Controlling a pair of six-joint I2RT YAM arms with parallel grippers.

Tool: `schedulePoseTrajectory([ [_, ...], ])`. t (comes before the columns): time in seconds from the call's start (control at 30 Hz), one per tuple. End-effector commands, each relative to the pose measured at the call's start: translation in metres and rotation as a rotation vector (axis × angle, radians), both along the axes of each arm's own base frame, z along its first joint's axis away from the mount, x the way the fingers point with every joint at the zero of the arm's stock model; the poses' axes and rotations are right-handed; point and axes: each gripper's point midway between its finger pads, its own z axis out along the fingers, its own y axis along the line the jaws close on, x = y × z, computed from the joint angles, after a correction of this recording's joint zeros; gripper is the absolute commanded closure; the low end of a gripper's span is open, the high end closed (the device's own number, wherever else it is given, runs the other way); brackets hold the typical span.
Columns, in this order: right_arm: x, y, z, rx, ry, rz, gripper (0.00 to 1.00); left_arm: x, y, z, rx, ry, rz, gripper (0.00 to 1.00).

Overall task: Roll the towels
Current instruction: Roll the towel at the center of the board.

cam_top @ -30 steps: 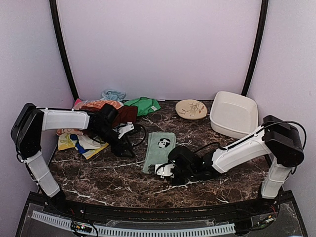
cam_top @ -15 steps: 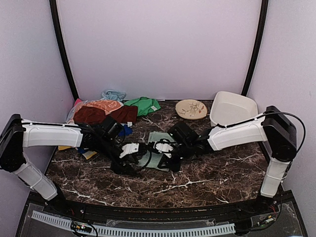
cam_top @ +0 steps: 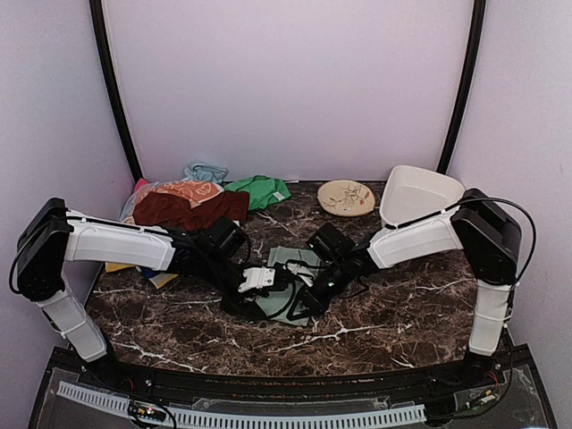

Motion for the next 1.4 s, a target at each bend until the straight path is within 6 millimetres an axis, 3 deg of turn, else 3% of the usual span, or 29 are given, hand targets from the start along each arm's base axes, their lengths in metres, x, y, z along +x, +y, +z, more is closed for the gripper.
schedulePoseTrajectory([
  [0.0,0.001,0.011,0.011,0.076,0.154,-0.040,1.00,-0.004,-0.007,-0.003,0.004,-0.005,-0.045,0.47],
  [0.23,0.003,0.004,-0.002,0.038,0.189,-0.073,1.00,-0.004,-0.011,-0.018,0.033,0.032,-0.042,0.57],
  [0.37,0.004,0.003,-0.002,0.041,0.177,-0.084,1.00,-0.001,-0.011,-0.026,0.052,0.040,-0.025,0.72],
  [0.43,0.008,0.002,-0.004,0.040,0.153,-0.103,1.00,0.000,-0.010,-0.031,0.071,0.050,-0.016,0.91],
  [0.47,0.011,0.002,-0.004,0.040,0.135,-0.114,1.00,0.000,-0.010,-0.032,0.079,0.060,-0.011,0.96],
  [0.57,0.022,0.001,0.002,0.065,0.060,-0.166,0.94,-0.003,-0.008,-0.032,0.083,0.118,0.006,1.00],
  [0.7,0.037,0.001,0.025,0.136,-0.035,-0.231,0.74,-0.005,-0.005,-0.031,0.072,0.236,0.040,1.00],
  [0.8,0.045,-0.005,0.043,0.171,-0.124,-0.273,0.67,-0.003,-0.003,-0.031,0.068,0.338,0.061,1.00],
  [0.97,0.057,-0.033,0.060,0.167,-0.306,-0.361,0.51,0.001,0.001,-0.033,0.080,0.422,0.078,1.00],
  [1.07,0.068,-0.056,0.090,0.195,-0.478,-0.455,0.48,0.000,0.001,-0.034,0.094,0.472,0.079,1.00],
  [1.1,0.074,-0.066,0.101,0.203,-0.548,-0.501,0.21,0.000,0.001,-0.034,0.097,0.492,0.082,1.00],
  [1.13,0.079,-0.078,0.114,0.217,-0.619,-0.562,0.03,-0.002,0.002,-0.036,0.104,0.511,0.082,1.00],
  [1.27,0.085,-0.116,0.168,0.376,-0.748,-0.784,0.00,-0.010,0.004,-0.029,0.120,0.560,0.056,1.00],
  [1.37,0.082,-0.138,0.183,0.497,-0.711,-0.913,0.00,-0.020,0.005,-0.020,0.119,0.611,0.030,1.00],
])
